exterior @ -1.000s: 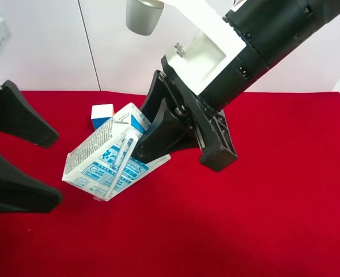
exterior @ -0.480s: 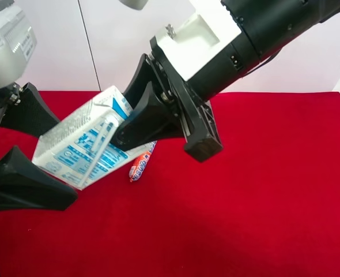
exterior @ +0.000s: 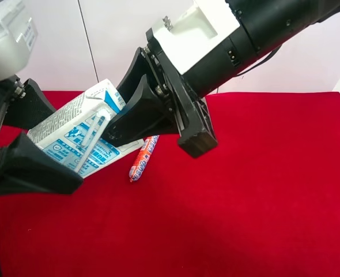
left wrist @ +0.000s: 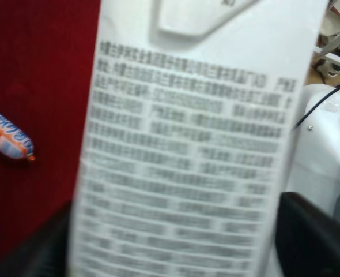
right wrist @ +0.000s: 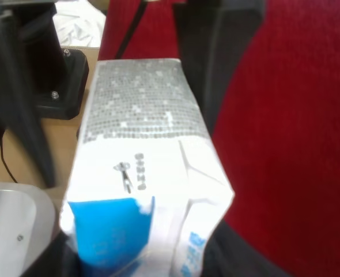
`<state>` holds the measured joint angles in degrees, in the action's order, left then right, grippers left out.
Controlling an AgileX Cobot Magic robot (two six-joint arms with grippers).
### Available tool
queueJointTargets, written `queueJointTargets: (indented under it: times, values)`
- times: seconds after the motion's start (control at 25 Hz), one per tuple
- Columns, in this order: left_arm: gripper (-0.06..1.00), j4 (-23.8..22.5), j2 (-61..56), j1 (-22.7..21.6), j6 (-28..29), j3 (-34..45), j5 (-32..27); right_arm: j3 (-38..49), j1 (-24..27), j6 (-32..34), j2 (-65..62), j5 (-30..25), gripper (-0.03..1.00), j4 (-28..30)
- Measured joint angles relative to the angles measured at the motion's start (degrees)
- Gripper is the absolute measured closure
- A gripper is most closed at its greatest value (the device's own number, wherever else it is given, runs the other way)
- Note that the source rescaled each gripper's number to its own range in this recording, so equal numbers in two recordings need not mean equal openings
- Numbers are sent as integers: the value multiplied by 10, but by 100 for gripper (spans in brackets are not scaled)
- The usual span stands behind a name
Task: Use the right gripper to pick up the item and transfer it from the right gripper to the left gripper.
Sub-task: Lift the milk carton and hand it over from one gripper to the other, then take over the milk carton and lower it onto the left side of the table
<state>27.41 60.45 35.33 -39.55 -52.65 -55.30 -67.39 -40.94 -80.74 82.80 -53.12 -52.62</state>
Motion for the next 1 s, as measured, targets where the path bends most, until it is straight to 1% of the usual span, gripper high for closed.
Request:
queueJointTargets:
  times: [0.08, 0.12, 0.48, 0.52, 0.56, 0.64, 0.68, 0.72, 0.8, 0.84, 1.0]
  values:
    - [88, -2, 0, 0, -3, 0, -4, 0, 0, -3, 0, -4, 97, 0]
    - [92, -3, 0, 0, -5, 0, -7, 0, 0, -5, 0, -5, 97, 0]
    - [92, -7, 0, 0, -9, 0, -5, 0, -1, -6, 0, 0, 96, 1]
    - [92, -7, 0, 0, -9, 0, -5, 0, -1, -6, 0, 1, 87, 1]
    - [93, -8, 0, 0, -8, 0, -5, 0, -1, -6, 0, 5, 70, 0]
    - [94, -9, 2, 0, -8, 0, -5, 0, -1, -5, 0, 18, 28, -28]
    - [93, -9, 3, 0, -8, 0, -4, 0, -1, -5, 0, 24, 16, -36]
    - [93, -10, 5, 0, -8, 0, -4, 0, -1, -4, -1, 28, 8, -43]
    - [93, -11, 5, 0, -8, 0, -3, 0, -1, 0, -1, 32, 1, -44]
    - [93, -11, 5, 0, -8, 0, -3, 0, -1, 0, -1, 32, -1, -44]
    - [93, -11, 5, 0, -8, 0, -3, 0, -1, 1, -1, 10, -3, -45]
